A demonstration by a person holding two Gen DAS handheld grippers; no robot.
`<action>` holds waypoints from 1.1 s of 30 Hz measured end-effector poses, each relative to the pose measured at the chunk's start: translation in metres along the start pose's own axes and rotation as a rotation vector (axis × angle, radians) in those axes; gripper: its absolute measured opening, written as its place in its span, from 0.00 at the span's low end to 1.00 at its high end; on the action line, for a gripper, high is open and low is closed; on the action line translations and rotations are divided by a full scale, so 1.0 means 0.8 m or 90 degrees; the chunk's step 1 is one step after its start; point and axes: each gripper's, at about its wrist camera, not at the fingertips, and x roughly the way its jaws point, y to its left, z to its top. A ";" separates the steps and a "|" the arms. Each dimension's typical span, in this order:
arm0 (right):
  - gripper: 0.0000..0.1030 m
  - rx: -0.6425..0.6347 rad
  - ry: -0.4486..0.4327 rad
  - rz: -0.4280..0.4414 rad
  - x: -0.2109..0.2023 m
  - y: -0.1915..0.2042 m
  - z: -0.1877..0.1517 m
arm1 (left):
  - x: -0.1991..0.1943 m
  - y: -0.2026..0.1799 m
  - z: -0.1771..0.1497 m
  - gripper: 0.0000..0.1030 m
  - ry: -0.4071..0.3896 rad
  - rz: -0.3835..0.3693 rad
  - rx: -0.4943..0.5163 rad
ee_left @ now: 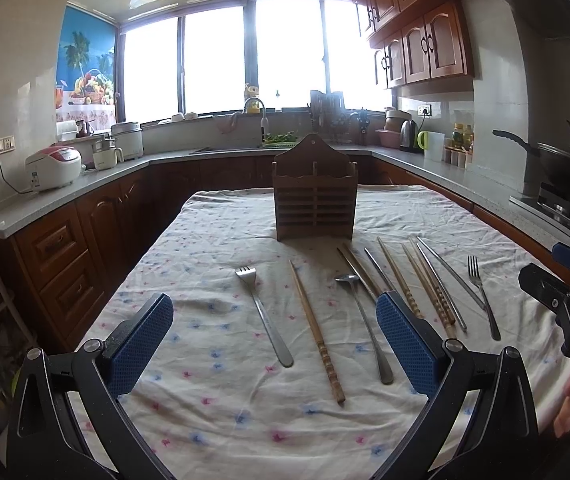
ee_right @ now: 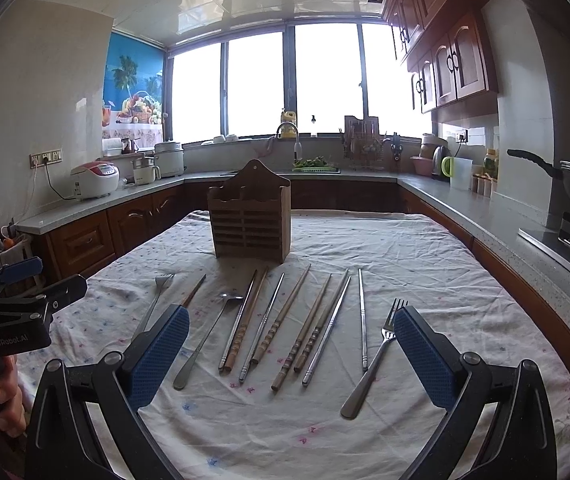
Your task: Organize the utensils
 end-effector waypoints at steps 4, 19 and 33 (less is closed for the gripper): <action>1.00 -0.003 -0.002 0.001 0.001 0.004 -0.001 | -0.002 -0.001 -0.001 1.00 -0.003 0.000 0.001; 1.00 0.004 -0.017 0.008 -0.005 0.003 -0.001 | -0.009 -0.003 0.000 1.00 -0.008 -0.003 0.004; 1.00 0.005 -0.020 0.010 -0.007 0.004 0.002 | -0.010 -0.009 0.005 1.00 -0.006 -0.007 0.005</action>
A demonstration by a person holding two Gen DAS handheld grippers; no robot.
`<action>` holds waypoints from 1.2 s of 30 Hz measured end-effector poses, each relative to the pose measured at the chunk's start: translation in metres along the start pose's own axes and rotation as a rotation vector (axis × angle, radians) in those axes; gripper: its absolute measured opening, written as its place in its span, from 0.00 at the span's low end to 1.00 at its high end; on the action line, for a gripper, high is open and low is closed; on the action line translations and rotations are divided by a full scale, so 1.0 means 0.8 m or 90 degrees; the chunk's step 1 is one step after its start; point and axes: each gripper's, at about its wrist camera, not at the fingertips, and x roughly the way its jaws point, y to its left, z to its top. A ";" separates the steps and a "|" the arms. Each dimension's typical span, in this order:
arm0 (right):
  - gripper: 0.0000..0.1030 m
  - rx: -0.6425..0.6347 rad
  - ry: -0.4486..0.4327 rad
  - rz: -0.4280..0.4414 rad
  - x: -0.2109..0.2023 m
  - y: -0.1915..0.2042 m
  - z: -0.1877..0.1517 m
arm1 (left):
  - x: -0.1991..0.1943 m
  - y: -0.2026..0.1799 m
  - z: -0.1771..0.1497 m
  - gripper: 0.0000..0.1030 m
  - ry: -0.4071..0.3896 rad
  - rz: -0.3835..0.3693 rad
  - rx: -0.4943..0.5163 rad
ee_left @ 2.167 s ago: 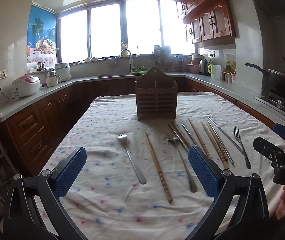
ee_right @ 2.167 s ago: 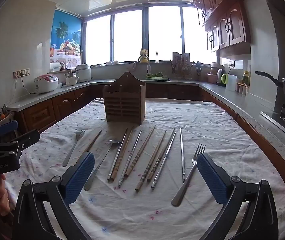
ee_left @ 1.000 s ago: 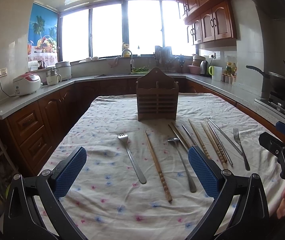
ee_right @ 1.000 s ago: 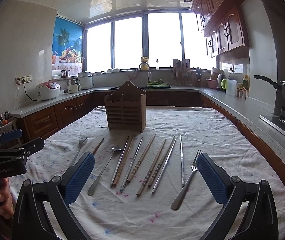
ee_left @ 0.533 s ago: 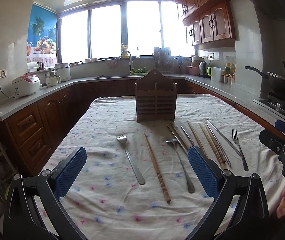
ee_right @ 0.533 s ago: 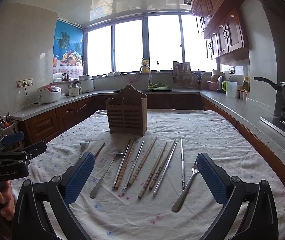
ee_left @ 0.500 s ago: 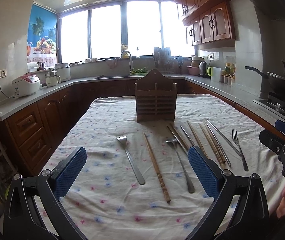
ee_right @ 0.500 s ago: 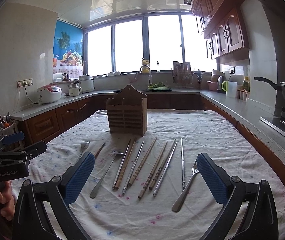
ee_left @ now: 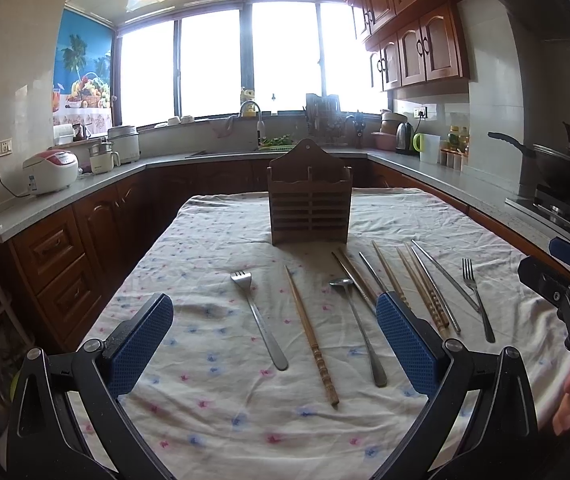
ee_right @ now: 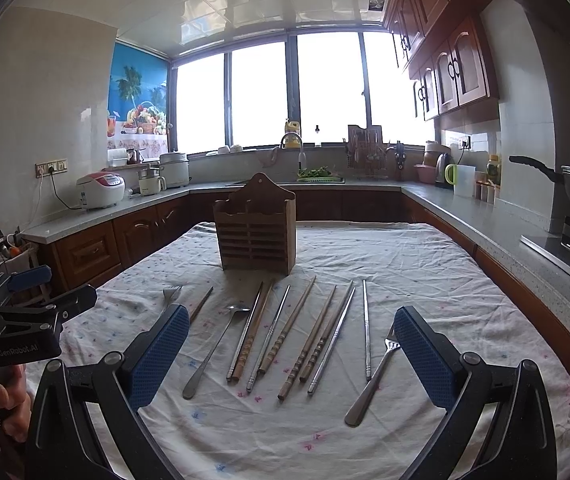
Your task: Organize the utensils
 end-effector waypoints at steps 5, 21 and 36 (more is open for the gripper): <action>1.00 0.001 0.000 0.000 0.000 0.000 0.000 | 0.003 0.002 0.000 1.00 0.002 -0.001 -0.002; 1.00 0.058 0.087 0.008 0.040 -0.033 0.017 | 0.079 0.013 0.025 1.00 0.126 -0.069 -0.054; 0.73 0.131 0.160 0.015 0.122 -0.087 0.042 | 0.185 -0.001 0.061 0.82 0.226 -0.121 -0.062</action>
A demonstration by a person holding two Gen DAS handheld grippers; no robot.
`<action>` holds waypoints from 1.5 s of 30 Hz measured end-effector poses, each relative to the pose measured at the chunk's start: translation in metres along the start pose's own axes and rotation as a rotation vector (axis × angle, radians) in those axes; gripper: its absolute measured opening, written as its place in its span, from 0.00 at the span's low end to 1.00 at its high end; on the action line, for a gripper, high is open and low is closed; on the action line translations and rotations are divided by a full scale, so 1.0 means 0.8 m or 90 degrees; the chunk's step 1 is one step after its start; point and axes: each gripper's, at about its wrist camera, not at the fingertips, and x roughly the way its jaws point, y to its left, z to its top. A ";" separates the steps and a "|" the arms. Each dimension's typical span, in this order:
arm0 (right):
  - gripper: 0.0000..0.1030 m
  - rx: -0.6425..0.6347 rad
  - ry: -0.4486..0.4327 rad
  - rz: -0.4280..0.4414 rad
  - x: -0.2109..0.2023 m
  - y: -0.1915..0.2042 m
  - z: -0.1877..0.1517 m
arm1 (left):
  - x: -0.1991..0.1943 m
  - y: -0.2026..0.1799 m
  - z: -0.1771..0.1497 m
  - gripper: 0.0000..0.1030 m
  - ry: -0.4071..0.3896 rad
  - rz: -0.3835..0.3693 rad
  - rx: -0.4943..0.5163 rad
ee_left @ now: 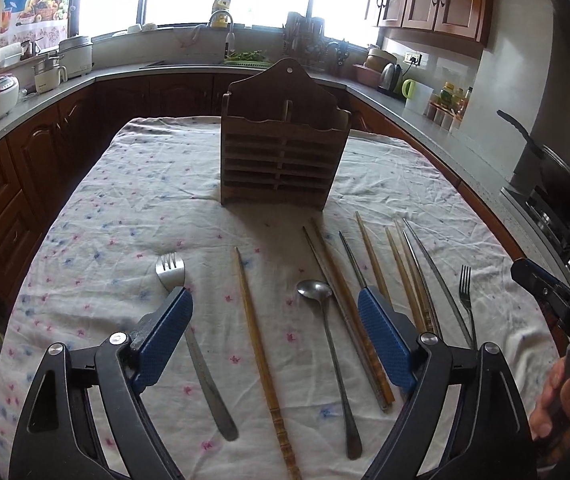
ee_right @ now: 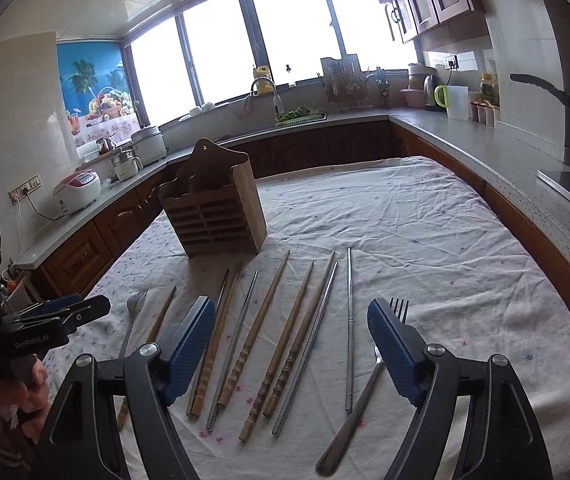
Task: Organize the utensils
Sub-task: 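Lower the left and right grippers and close each on a wooden chopstick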
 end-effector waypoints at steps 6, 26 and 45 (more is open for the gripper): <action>0.54 0.025 0.041 0.011 0.040 -0.012 0.022 | 0.045 -0.007 0.028 0.71 0.045 -0.021 0.004; 0.15 0.072 0.194 0.005 0.213 -0.050 0.060 | 0.188 -0.027 0.066 0.33 0.190 -0.047 0.018; 0.07 0.058 0.230 -0.026 0.246 -0.059 0.058 | 0.217 -0.044 0.070 0.23 0.215 -0.042 0.075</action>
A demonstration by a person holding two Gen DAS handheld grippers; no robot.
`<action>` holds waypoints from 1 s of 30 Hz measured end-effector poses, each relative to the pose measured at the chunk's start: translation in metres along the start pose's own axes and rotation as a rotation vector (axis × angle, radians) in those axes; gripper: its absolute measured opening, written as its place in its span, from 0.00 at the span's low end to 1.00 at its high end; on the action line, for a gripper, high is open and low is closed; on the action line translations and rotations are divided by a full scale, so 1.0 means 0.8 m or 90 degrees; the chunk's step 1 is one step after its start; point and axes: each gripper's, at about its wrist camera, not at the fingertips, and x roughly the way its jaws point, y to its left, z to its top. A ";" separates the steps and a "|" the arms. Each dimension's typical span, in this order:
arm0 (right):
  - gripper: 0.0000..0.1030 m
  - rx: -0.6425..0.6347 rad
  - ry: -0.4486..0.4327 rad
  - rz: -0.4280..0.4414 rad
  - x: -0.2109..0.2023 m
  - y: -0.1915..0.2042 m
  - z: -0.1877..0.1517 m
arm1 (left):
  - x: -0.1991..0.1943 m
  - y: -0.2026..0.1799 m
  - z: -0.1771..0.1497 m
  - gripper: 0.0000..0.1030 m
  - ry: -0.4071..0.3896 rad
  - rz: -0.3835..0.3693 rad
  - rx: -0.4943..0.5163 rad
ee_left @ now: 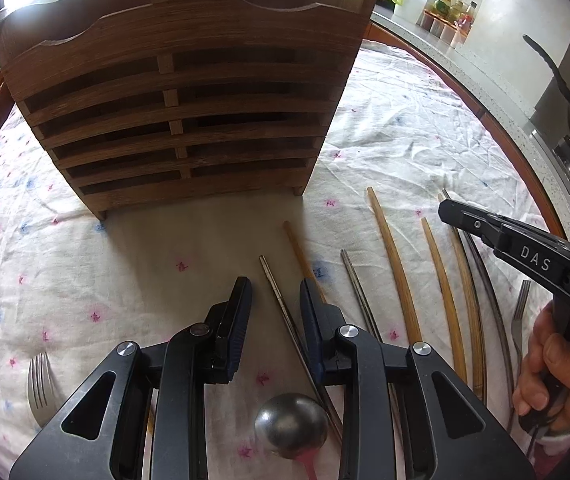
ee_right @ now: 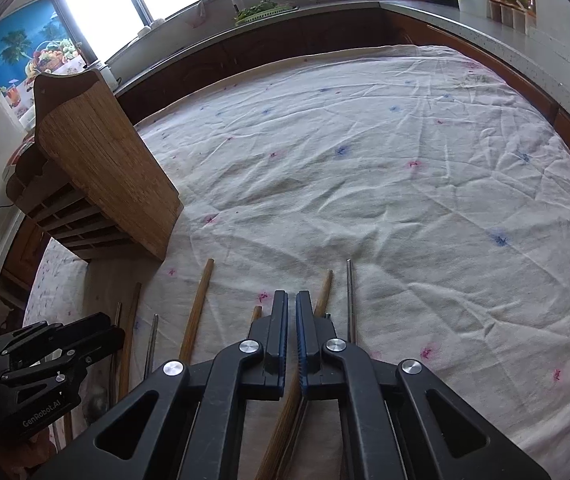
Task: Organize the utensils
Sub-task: 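Lower the left and right grippers and close each on a wooden chopstick, then lift the chopsticks and lower them into the wooden caddy with both grippers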
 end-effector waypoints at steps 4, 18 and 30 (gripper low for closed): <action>0.10 0.001 -0.016 -0.008 -0.012 -0.004 0.004 | 0.002 -0.007 0.001 0.23 0.001 0.013 0.012; 0.08 -0.046 0.009 -0.040 0.016 0.007 0.010 | 0.004 -0.007 -0.001 0.08 -0.025 -0.001 0.012; 0.05 -0.016 -0.061 0.050 -0.054 0.025 0.000 | -0.055 0.013 -0.012 0.04 -0.066 -0.075 -0.034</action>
